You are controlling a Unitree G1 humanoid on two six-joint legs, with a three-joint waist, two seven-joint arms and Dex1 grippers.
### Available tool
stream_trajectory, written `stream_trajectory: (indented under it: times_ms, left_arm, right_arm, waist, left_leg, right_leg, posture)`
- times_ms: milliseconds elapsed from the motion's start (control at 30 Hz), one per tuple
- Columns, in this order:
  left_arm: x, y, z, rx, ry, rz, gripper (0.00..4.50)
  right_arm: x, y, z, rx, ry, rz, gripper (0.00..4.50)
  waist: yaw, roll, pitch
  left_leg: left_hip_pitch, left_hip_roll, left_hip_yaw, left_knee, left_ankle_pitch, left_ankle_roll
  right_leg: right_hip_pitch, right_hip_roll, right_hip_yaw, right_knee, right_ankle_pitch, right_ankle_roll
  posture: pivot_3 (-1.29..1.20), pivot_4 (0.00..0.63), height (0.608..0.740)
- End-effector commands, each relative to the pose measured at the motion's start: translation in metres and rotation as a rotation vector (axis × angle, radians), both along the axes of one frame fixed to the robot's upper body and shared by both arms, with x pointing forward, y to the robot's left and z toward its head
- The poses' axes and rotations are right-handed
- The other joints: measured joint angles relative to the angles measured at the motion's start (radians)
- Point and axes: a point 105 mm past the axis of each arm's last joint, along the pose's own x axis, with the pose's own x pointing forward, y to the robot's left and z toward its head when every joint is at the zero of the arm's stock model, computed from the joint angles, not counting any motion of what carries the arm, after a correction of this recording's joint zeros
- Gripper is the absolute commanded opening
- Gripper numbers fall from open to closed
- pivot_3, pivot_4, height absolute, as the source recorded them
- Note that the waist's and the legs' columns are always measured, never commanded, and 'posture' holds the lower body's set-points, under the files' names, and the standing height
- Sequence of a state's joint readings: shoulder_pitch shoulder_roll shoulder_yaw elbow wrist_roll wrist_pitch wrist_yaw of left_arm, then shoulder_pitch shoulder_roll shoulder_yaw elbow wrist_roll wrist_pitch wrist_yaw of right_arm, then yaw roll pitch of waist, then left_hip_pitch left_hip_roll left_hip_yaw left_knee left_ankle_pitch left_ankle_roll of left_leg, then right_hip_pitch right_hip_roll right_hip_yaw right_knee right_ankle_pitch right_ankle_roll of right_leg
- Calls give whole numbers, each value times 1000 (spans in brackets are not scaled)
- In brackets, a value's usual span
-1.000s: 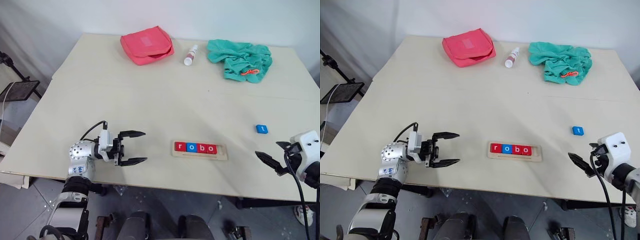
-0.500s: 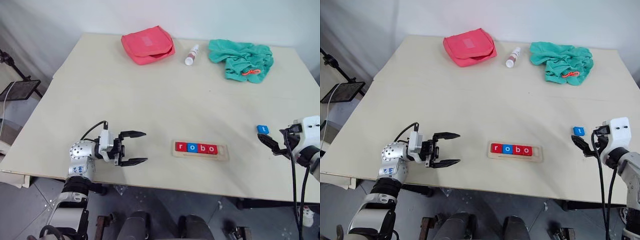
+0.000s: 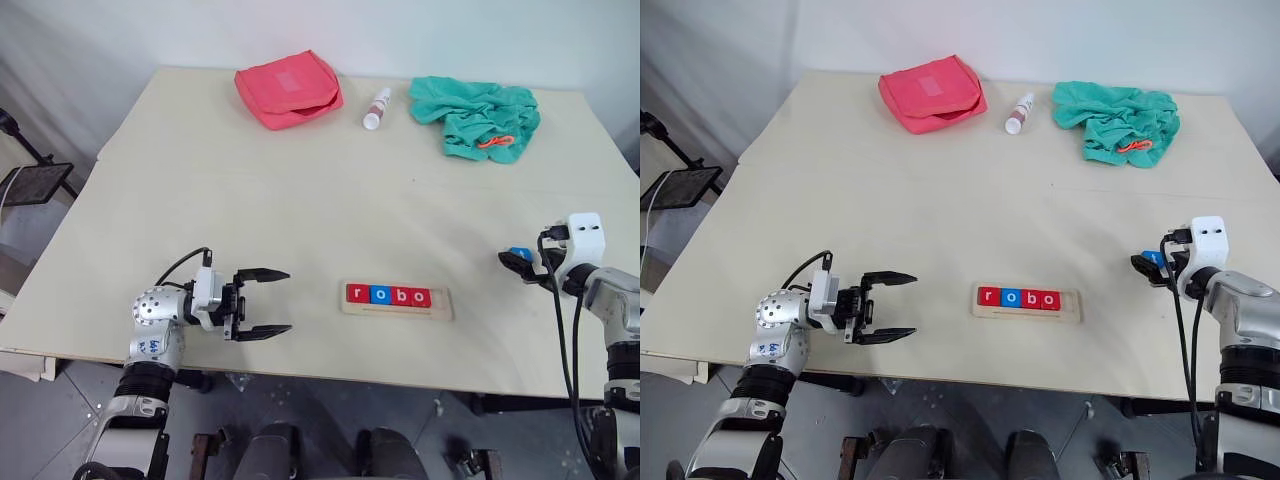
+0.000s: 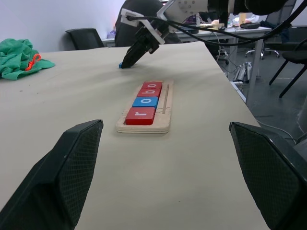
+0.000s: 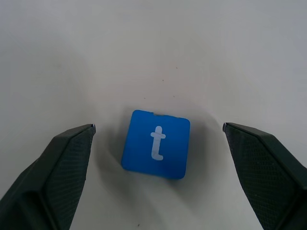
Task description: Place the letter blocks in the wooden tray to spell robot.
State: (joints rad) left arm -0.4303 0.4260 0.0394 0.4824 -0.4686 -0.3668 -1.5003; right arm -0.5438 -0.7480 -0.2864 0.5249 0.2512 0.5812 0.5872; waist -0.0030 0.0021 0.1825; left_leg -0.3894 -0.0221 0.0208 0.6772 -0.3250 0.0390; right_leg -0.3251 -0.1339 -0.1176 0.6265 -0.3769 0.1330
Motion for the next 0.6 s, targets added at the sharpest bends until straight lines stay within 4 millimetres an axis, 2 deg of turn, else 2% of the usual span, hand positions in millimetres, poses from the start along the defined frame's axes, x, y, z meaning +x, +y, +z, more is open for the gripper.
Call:
stream_trajectory:
  times_ms: [33, 100, 200, 433, 467, 600]
  left_arm:
    - [-4, 3, 6, -3, -32, -15, 4500]
    - [-5, 4, 6, -2, -33, -9, 4500]
    - [-6, 5, 6, -1, -32, -7, 4500]
    - [-6, 6, 5, -2, -32, 0, 4500]
    - [-5, 5, 5, -2, -32, 0, 4500]
    - [-4, 5, 6, -2, -31, -2, 4500]
  right_arm:
    - [4, -3, -1, -15, -5, -8, 4464]
    - [5, -2, -3, -7, 2, -11, 4464]
    - [6, -2, -6, 8, 12, -21, 3918]
    - [5, 0, -11, 17, 15, -24, 1607]
    - [5, 0, -10, 18, 7, -30, 1453]
    - [3, 0, -5, 13, -29, -39, 1457]
  waist:
    - [-1, 0, 0]
    - [-1, 0, 0]
    - [-1, 0, 0]
    - [0, 0, 0]
    - [0, 0, 0]
    - [0, 0, 0]
  left_leg:
    - [0, 0, 0, 1, 0, 0]
    - [0, 0, 0, 1, 0, 0]
    - [0, 0, 0, 1, 0, 0]
    - [0, 0, 0, 2, 0, 0]
    - [0, 0, 0, 2, 0, 0]
    - [0, 0, 0, 2, 0, 0]
  right_leg:
    - [0, 0, 0, 0, 0, 0]
    - [0, 0, 0, 0, 0, 0]
    - [0, 0, 1, 0, 0, 0]
    - [1, 0, 2, 0, 0, 0]
    - [1, 0, 2, 0, 0, 0]
    - [1, 0, 2, 0, 0, 0]
  posture:
    - [0, 150, 740]
    - [0, 150, 740]
    - [0, 150, 740]
    - [0, 150, 740]
    - [0, 150, 740]
    - [0, 150, 740]
